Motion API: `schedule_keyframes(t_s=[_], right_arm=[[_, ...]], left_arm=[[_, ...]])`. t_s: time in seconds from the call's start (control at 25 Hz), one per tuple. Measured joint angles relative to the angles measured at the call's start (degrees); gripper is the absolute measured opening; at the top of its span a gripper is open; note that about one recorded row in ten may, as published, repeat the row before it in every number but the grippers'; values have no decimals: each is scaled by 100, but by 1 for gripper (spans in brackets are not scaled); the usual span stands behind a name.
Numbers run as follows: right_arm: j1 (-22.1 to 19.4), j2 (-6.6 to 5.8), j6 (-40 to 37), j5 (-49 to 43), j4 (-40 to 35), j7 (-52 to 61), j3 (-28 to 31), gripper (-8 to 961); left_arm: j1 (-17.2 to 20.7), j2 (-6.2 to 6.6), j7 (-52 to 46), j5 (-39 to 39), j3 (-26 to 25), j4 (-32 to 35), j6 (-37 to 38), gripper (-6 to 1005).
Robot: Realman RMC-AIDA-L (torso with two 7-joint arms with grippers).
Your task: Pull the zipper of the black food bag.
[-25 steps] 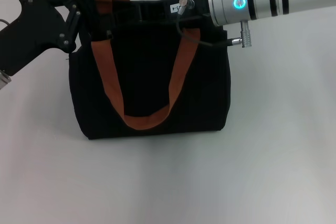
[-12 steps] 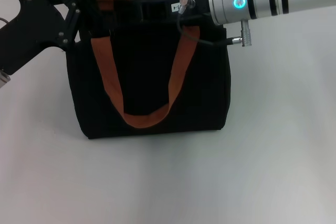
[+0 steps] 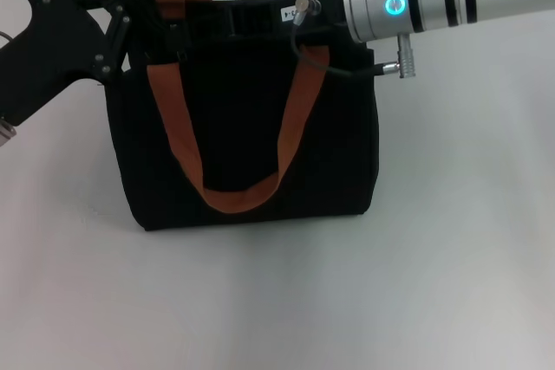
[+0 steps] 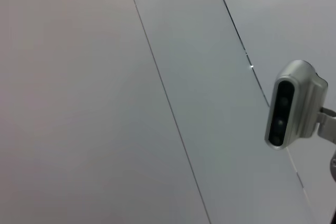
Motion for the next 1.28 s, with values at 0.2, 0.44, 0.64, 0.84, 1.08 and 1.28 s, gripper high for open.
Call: schedule_keyframes(t_s=[0.2,0.44,0.64,0.84,1.08,1.28], right_arm=[[-54,0,62,0,-54,-8,-20,325],[-65,6,-104,18,-139,-14,-113,327],[-109,4,-50,20,-158,-14,-71,329],[-124,-6,-13,17,-166,-80,-56,331],[-138,-12,32,18,-177,-161,-80,333],[-111,-6,31,18,-192,-161,-109,456]], left_arm=[[13,11,41,-56,0,-79,10,24],[36,17,39,-113,-3,-99,-1,24],[48,17,35,-116,-8,-104,10,24],[84,14,9,-116,-9,-111,68,24],[117,14,3,-115,-8,-111,191,24],[126,14,-4,-116,-8,-110,218,24]])
